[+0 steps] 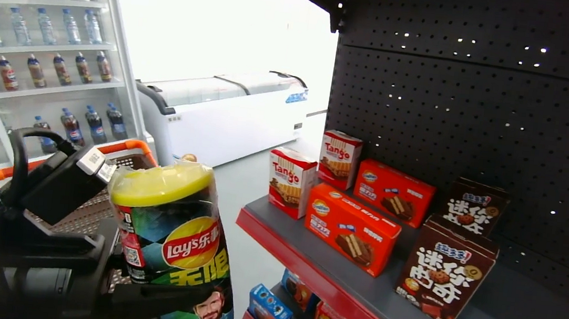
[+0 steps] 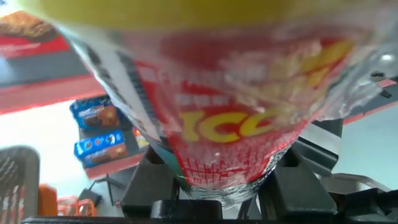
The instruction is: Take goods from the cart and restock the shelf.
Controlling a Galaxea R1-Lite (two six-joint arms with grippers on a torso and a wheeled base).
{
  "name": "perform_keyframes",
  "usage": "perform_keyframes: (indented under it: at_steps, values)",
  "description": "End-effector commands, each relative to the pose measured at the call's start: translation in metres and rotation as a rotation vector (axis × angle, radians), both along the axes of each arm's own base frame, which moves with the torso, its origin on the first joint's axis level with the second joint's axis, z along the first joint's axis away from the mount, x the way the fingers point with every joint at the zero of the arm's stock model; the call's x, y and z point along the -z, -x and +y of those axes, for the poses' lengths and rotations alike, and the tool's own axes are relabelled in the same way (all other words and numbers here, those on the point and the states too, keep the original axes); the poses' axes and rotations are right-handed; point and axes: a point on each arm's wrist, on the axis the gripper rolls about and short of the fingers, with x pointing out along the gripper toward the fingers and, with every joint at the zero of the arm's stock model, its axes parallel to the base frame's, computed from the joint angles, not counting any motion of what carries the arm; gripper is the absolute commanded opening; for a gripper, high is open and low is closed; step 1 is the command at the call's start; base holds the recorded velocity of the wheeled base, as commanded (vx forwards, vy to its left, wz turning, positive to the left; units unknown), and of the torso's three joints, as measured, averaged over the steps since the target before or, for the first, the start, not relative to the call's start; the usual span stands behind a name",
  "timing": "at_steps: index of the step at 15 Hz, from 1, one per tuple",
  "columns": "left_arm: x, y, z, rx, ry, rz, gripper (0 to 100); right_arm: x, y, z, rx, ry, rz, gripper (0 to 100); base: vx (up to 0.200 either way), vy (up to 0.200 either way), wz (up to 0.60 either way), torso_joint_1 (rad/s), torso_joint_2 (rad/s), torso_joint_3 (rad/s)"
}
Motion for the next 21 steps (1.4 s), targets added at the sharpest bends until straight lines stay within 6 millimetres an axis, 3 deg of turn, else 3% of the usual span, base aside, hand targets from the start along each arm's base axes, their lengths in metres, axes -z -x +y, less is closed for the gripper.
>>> perform_keyframes:
  at_steps: [1, 16, 21]
  values:
    - [0.0006, -0.0007, -0.0003, 0.0, -0.001, 0.003, 0, -0.0001, -0.0001, 0.0, -0.001, 0.0, 0.001, 100, 0.0, 0.0, -0.6, 0.002, 0.0, 0.002]
    - [-0.0007, 0.004, -0.0085, 0.053, 0.001, -0.001, 0, -0.0001, -0.0001, 0.0, -0.001, 0.0, 0.001, 100, 0.0, 0.0, -0.6, 0.001, 0.0, 0.002]
    - [-0.0015, 0.003, -0.0075, 0.044, 0.002, -0.004, 0, -0.0001, -0.0001, 0.0, -0.002, 0.0, 0.001, 100, 0.0, 0.0, 0.0, 0.0, 0.0, 0.0]
